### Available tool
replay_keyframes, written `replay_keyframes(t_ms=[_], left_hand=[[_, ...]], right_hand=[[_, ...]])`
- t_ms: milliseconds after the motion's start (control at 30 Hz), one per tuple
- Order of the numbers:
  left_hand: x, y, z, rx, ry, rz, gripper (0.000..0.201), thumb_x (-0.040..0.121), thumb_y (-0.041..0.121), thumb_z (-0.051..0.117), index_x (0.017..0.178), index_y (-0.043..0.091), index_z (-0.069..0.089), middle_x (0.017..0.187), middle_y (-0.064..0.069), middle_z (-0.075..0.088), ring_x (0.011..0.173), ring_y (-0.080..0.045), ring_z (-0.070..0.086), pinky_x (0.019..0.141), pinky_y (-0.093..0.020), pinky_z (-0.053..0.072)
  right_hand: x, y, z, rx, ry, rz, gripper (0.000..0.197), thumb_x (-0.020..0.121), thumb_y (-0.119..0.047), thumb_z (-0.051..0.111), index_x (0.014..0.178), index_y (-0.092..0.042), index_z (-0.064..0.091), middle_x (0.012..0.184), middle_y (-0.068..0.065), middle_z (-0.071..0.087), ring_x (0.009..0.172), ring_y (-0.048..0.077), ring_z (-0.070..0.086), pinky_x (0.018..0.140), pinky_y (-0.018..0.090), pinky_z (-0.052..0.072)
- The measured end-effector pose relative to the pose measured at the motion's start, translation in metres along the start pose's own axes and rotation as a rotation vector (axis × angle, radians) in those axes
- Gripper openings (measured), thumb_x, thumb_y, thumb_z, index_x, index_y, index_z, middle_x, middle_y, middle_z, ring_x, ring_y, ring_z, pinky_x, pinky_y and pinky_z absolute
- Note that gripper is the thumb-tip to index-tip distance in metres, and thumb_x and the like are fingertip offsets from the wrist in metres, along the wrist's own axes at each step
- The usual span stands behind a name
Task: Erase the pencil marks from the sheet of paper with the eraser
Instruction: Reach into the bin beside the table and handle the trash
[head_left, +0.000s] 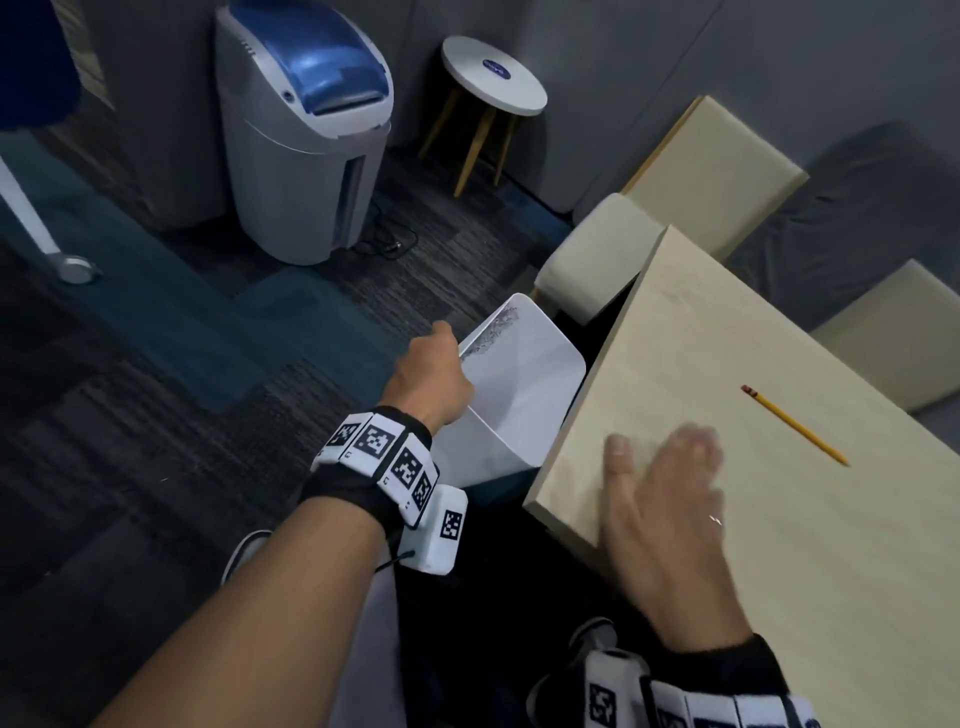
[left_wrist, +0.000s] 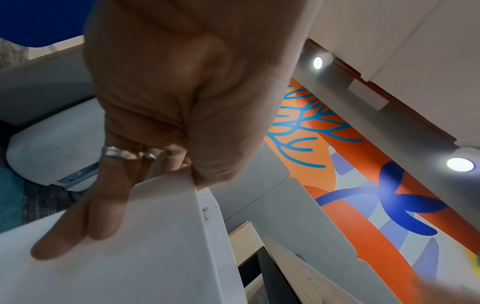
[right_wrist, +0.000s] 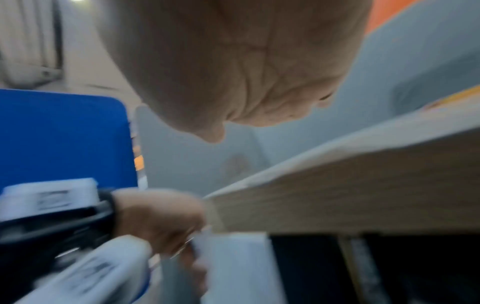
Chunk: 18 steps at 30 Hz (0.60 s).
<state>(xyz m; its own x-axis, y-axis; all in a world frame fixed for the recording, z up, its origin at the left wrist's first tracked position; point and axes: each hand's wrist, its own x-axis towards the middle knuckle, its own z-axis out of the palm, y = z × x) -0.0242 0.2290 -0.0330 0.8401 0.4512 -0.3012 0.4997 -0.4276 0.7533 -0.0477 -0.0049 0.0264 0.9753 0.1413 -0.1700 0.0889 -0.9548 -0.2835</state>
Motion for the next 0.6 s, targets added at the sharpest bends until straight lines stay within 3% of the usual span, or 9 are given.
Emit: replay_keyframes(t_ms=[67, 100, 167, 267, 300, 367, 467, 533, 600], left_hand=[[0.001, -0.004, -0.002, 0.008, -0.001, 0.0, 0.027, 0.097, 0.0, 0.045, 0.124, 0.005, 0.047, 0.112, -0.014, 0.056, 0.094, -0.038, 0.063, 0.072, -0.042, 0.047], [0.001, -0.005, -0.003, 0.011, -0.004, 0.002, 0.027, 0.097, 0.001, 0.046, 0.123, 0.005, 0.048, 0.112, -0.014, 0.057, 0.09, -0.036, 0.061, 0.072, -0.041, 0.047], [0.003, -0.008, -0.003, 0.023, -0.006, 0.012, 0.024, 0.097, 0.002, 0.048, 0.121, 0.006, 0.049, 0.113, -0.015, 0.058, 0.089, -0.035, 0.06, 0.072, -0.04, 0.046], [0.003, -0.01, 0.001, 0.04, -0.006, 0.025, 0.022, 0.095, 0.004, 0.052, 0.117, 0.006, 0.049, 0.116, -0.017, 0.06, 0.098, -0.04, 0.065, 0.074, -0.041, 0.05], [0.002, -0.01, 0.003, 0.047, -0.009, 0.031, 0.022, 0.095, 0.004, 0.053, 0.116, 0.007, 0.049, 0.115, -0.017, 0.06, 0.099, -0.04, 0.066, 0.074, -0.041, 0.05], [0.003, -0.012, 0.004, 0.052, -0.015, 0.034, 0.021, 0.095, 0.004, 0.053, 0.115, 0.007, 0.049, 0.115, -0.017, 0.06, 0.097, -0.04, 0.066, 0.071, -0.041, 0.049], [0.007, -0.017, 0.006, 0.034, -0.025, 0.024, 0.021, 0.094, 0.004, 0.054, 0.114, 0.008, 0.049, 0.114, -0.016, 0.058, 0.094, -0.04, 0.066, 0.07, -0.041, 0.051], [0.01, -0.02, 0.008, 0.013, -0.023, 0.011, 0.021, 0.093, 0.004, 0.055, 0.112, 0.008, 0.049, 0.111, -0.015, 0.058, 0.088, -0.038, 0.065, 0.07, -0.04, 0.052], [0.012, -0.024, 0.011, -0.009, -0.012, -0.01, 0.019, 0.091, 0.003, 0.052, 0.109, 0.01, 0.049, 0.108, -0.013, 0.058, 0.084, -0.036, 0.066, 0.071, -0.041, 0.055]], right_hand=[[-0.007, 0.006, 0.002, -0.037, -0.064, 0.253, 0.108, 0.091, -0.078, 0.004, 0.169, -0.004, -0.01, 0.178, 0.017, -0.015, 0.165, 0.027, -0.017, 0.132, 0.051, -0.004], [-0.011, 0.0, 0.008, -0.066, -0.1, 0.25, 0.112, 0.087, -0.08, 0.0, 0.168, -0.004, -0.01, 0.178, 0.018, -0.015, 0.164, 0.028, -0.018, 0.132, 0.053, -0.004], [-0.018, -0.02, 0.029, -0.081, -0.107, -0.003, 0.109, 0.087, -0.08, -0.003, 0.169, -0.009, -0.011, 0.178, 0.01, -0.018, 0.163, 0.022, -0.025, 0.132, 0.052, -0.009], [-0.021, -0.056, 0.048, 0.069, -0.16, -0.469, 0.084, 0.102, -0.071, 0.007, 0.171, -0.025, -0.008, 0.175, -0.014, -0.018, 0.158, -0.002, -0.025, 0.131, 0.034, -0.015], [-0.016, -0.06, 0.048, 0.15, -0.126, -0.505, 0.076, 0.107, -0.066, 0.012, 0.171, -0.026, -0.001, 0.176, -0.016, -0.011, 0.159, -0.006, -0.018, 0.132, 0.029, -0.011], [0.001, -0.048, 0.046, 0.315, 0.144, -0.464, 0.063, 0.115, -0.051, 0.024, 0.169, -0.02, 0.027, 0.176, -0.011, 0.018, 0.163, 0.0, 0.011, 0.133, 0.028, 0.009], [0.015, -0.025, 0.047, 0.453, 0.398, -0.428, 0.04, 0.109, -0.035, 0.052, 0.135, -0.014, 0.073, 0.139, -0.003, 0.071, 0.127, 0.016, 0.068, 0.111, 0.042, 0.052], [0.013, -0.024, 0.053, 0.533, 0.384, -0.506, 0.022, 0.103, -0.035, 0.067, 0.098, -0.022, 0.085, 0.103, -0.015, 0.081, 0.087, 0.012, 0.077, 0.08, 0.043, 0.062], [0.009, -0.019, 0.054, 0.607, 0.41, -0.526, 0.036, 0.107, -0.036, 0.062, 0.08, -0.021, 0.08, 0.087, -0.018, 0.077, 0.08, 0.006, 0.074, 0.074, 0.039, 0.06]])
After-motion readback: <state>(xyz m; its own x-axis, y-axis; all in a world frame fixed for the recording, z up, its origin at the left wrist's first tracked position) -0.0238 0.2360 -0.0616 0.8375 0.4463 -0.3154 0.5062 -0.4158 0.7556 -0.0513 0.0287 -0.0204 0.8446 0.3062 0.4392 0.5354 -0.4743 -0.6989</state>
